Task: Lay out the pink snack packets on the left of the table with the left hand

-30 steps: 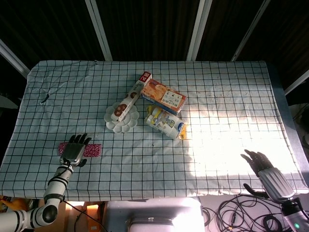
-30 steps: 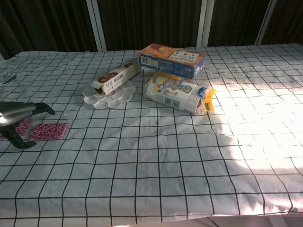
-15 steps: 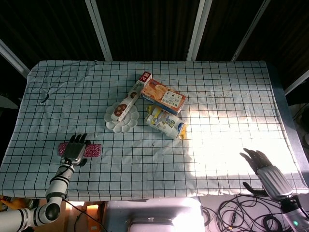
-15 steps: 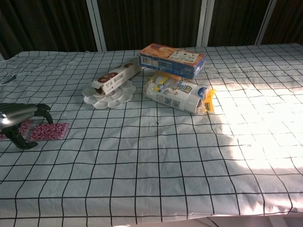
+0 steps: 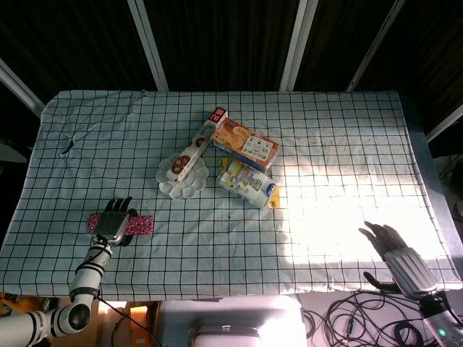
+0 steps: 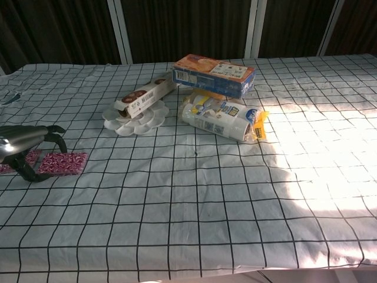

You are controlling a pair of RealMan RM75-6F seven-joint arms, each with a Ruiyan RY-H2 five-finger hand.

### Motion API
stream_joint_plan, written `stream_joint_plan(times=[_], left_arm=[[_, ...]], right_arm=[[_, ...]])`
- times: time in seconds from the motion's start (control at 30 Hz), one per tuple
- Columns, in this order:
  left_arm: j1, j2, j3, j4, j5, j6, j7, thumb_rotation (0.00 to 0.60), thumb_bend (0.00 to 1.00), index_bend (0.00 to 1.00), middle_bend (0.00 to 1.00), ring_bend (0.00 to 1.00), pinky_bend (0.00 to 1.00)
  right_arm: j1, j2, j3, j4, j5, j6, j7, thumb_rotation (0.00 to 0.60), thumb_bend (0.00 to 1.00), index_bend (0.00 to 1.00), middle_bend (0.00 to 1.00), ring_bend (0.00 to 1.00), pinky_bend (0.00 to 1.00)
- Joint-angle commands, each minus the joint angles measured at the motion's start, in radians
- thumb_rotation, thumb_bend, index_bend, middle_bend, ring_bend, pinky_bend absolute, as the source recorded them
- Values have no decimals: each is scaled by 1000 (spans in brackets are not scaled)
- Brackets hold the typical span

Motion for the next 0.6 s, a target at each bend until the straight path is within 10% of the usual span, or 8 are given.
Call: stream_joint_plan(times=[0.03, 0.6], left_arm=[[3, 1, -1, 1, 6, 1, -8, 600, 324, 457, 0, 0, 0], [17, -1, -12, 30, 43, -50, -107, 600, 367, 642, 53, 0, 0]], right_arm=[[-5, 0, -3, -1, -3, 6, -2, 600, 236, 0, 0, 0, 0], [1, 2, 2, -4, 1, -2, -1, 600, 236, 0, 0, 0, 0]])
